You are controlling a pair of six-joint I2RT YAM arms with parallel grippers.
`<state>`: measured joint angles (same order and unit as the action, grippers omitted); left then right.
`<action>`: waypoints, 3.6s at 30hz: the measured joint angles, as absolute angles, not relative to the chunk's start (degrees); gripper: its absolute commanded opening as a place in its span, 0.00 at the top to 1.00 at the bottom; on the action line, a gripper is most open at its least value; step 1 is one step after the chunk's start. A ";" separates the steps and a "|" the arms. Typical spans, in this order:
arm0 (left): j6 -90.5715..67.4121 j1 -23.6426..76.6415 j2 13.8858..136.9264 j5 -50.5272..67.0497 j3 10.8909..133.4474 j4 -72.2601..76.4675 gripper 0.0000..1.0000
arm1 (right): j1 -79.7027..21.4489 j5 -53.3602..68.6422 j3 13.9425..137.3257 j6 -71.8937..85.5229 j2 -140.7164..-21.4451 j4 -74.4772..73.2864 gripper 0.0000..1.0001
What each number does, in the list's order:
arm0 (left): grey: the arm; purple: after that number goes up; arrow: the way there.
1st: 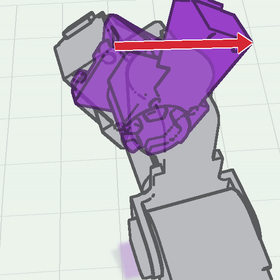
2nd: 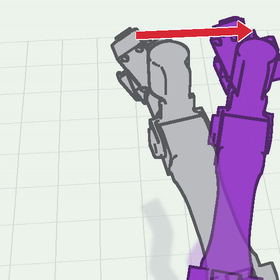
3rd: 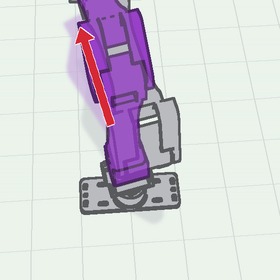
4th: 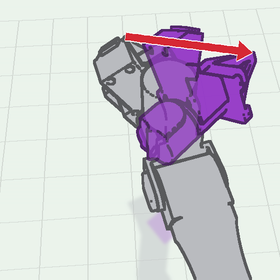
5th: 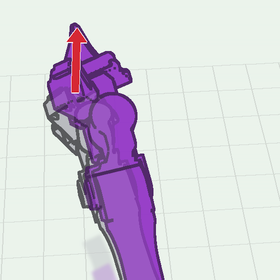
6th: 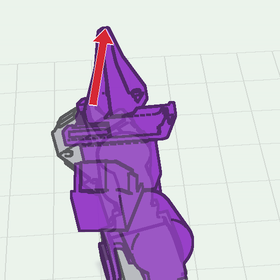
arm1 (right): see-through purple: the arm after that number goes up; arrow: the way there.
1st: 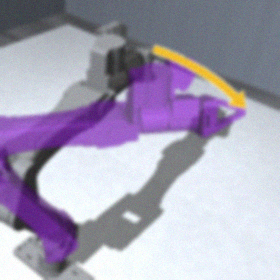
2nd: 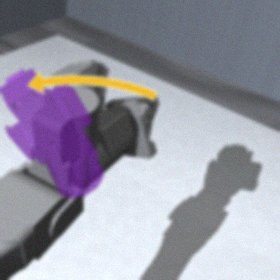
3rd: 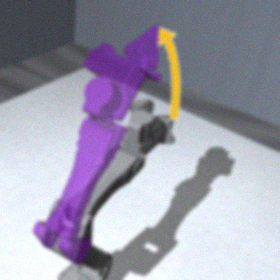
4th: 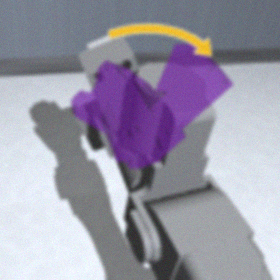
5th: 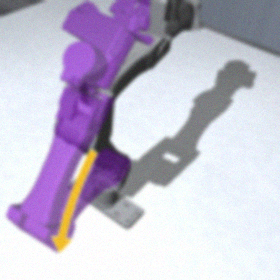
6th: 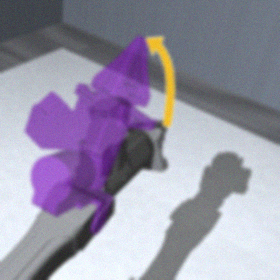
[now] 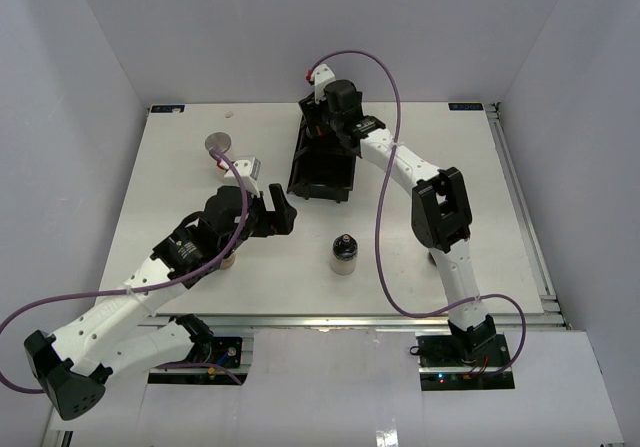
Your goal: Organize the condiment bottles
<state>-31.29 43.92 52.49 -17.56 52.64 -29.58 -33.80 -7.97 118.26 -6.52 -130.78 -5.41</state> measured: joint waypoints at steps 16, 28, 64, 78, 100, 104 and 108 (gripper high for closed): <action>-31.31 43.92 52.27 -17.56 52.10 -29.58 0.02 | -33.78 -9.42 118.28 -6.55 -134.79 -5.39 0.85; -31.31 43.92 52.27 -17.56 52.10 -29.58 0.02 | -33.78 -10.79 118.28 -6.28 -135.90 -4.89 0.39; -31.57 43.92 53.07 -17.49 52.14 -30.05 0.02 | -33.78 -19.91 114.50 -9.74 -126.38 -1.76 0.03; -32.76 43.82 57.42 -14.17 52.84 -27.63 0.02 | -26.04 -33.23 79.76 9.35 -80.58 -24.33 0.08; -36.93 43.62 61.40 -8.87 49.37 -24.78 0.02 | -19.11 -29.33 46.22 19.54 -50.58 -38.59 0.10; -36.93 43.62 62.23 -8.88 49.10 -24.75 0.02 | -19.11 -28.58 44.41 19.52 -49.90 -38.54 0.10; -36.95 43.62 62.54 -8.81 48.92 -24.57 0.02 | -19.11 -27.75 43.73 19.45 -49.99 -38.19 0.10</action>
<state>-36.95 43.62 62.54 -8.81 48.92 -24.57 -19.11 -27.75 43.73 19.45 -49.99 -38.19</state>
